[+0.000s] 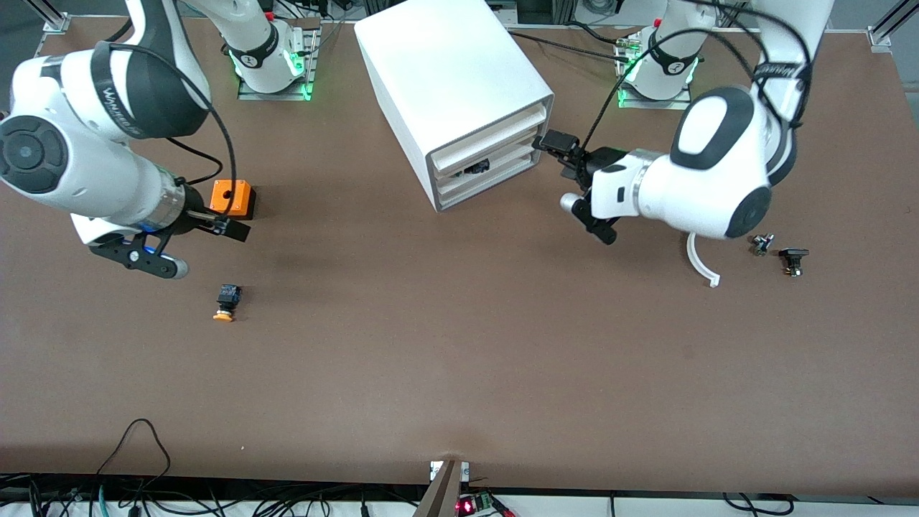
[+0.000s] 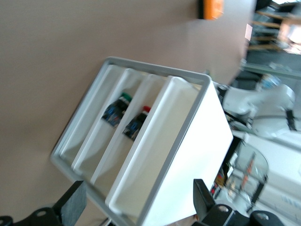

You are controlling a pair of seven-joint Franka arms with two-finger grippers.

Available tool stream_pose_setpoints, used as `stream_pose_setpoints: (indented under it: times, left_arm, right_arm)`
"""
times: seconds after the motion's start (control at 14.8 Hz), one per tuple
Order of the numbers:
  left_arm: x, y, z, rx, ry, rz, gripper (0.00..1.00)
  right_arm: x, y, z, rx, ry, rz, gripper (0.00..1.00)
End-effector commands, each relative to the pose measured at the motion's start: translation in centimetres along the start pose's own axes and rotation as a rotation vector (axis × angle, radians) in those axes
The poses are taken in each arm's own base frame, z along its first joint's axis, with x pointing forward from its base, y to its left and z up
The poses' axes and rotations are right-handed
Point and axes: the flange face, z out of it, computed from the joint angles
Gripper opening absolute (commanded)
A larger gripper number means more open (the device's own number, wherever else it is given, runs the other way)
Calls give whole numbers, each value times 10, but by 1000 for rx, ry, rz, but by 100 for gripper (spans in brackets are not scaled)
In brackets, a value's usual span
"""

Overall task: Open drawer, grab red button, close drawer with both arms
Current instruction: 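Reach the left gripper to the drawer handle while the right gripper advances, then grasp the drawer handle with the left gripper and pull it open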

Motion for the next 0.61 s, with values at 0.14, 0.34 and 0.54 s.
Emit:
stream_pose_setpoints:
  times: [0.14, 0.34, 0.54]
  left_arm:
    - [13, -57, 39, -137, 56, 131, 100]
    - [2, -88, 88, -223, 96, 178, 100]
    - [-14, -121, 128, -312, 173, 280, 99]
  right_arm:
    - [-13, -41, 5, -1, 29, 95, 99]
    - [-20, -72, 9, -9, 49, 159, 99]
    - [-26, -96, 14, -22, 65, 208, 99]
